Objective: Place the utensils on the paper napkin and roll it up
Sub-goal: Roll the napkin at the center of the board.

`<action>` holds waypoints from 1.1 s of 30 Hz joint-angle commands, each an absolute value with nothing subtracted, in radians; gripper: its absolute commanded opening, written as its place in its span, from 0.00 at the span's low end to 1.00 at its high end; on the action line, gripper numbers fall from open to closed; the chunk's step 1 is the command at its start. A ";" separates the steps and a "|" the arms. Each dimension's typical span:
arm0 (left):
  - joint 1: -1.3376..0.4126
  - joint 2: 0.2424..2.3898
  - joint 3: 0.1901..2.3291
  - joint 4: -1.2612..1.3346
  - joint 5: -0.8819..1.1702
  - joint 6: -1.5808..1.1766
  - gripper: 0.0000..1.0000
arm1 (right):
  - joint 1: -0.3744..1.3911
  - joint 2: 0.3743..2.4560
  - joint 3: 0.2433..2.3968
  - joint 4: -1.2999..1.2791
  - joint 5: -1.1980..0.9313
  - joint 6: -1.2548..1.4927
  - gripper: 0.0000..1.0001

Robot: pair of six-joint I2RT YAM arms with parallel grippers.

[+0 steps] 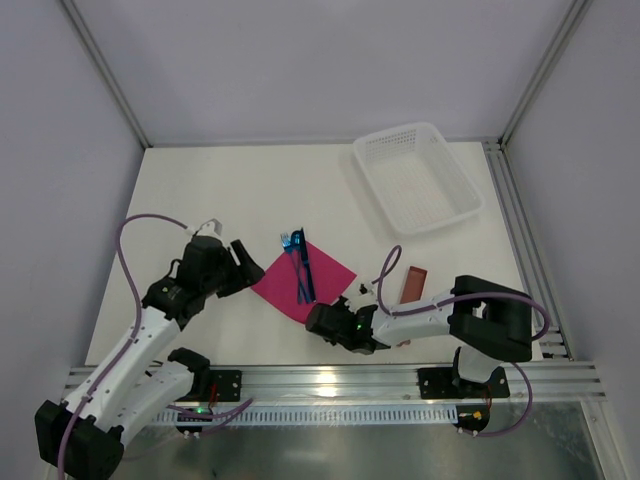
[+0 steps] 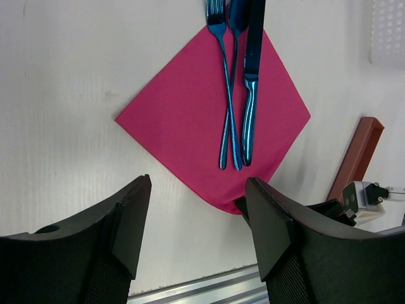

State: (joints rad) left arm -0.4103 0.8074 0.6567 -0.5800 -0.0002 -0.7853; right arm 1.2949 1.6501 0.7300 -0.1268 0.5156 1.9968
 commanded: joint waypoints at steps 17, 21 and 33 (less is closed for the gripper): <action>-0.413 0.838 0.597 -0.477 0.098 -0.785 0.50 | 1.198 1.621 0.807 -0.061 0.557 1.665 0.04; -0.413 0.836 0.569 -0.465 0.124 -0.787 0.50 | 1.189 1.614 0.815 -0.052 0.566 1.622 0.04; -0.426 0.859 0.462 -0.313 0.264 -0.822 0.44 | 1.174 1.614 0.839 -0.028 0.572 1.560 0.04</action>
